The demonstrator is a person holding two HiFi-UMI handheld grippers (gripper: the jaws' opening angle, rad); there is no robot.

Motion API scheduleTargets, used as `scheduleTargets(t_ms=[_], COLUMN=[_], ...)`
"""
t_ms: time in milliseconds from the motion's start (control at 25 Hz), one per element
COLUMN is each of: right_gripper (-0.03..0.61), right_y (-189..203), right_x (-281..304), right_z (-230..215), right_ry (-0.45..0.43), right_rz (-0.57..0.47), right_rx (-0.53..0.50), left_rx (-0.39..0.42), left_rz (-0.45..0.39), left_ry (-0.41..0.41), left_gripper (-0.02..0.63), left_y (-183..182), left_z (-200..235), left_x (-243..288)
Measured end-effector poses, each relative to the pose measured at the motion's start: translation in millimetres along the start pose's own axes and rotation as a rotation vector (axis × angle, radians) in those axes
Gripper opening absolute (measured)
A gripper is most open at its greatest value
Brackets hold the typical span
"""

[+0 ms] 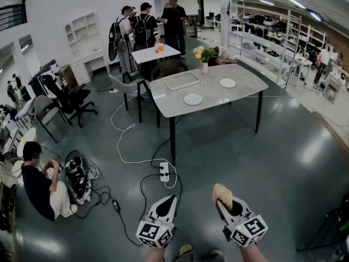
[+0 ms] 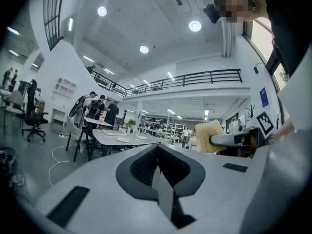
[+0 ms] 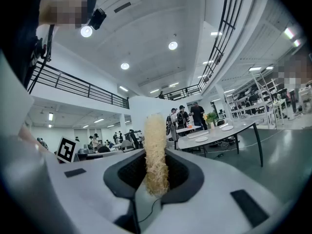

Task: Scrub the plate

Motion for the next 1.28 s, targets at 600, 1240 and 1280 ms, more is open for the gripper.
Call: scheduleTargets(t_ms=[600, 1240, 1280], right_gripper=[0.080, 0.080, 0.080], right_y=[3.4, -7.1, -8.4], right_x=[43.4, 76.2, 82.3], right_z=[50.7, 18.1, 12.9], right_ry=[0.033, 0.039, 0.034], right_rz=[0.011, 0.031, 0.035], right_rx=[0.001, -0.009, -0.011], left_rx=[-0.029, -0.017, -0.017], left_rz=[-0.011, -0.003, -0.004], left_ry=[0.041, 0.075, 0.073], left_gripper=[0.011, 0.011, 0.011], left_y=[0.1, -12.6, -14.4], left_z=[60.7, 73.1, 75.7], left_x=[-29.4, 15.7, 22.6])
Point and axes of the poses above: the fingertips, and each gripper's own axes: x forward along the fingers, z to its left, y out of its underside, the point moved 2 cm from there along -x, backward along the fingers, and after that the axes turned 14 degrees about z, right-handed, at the moved point
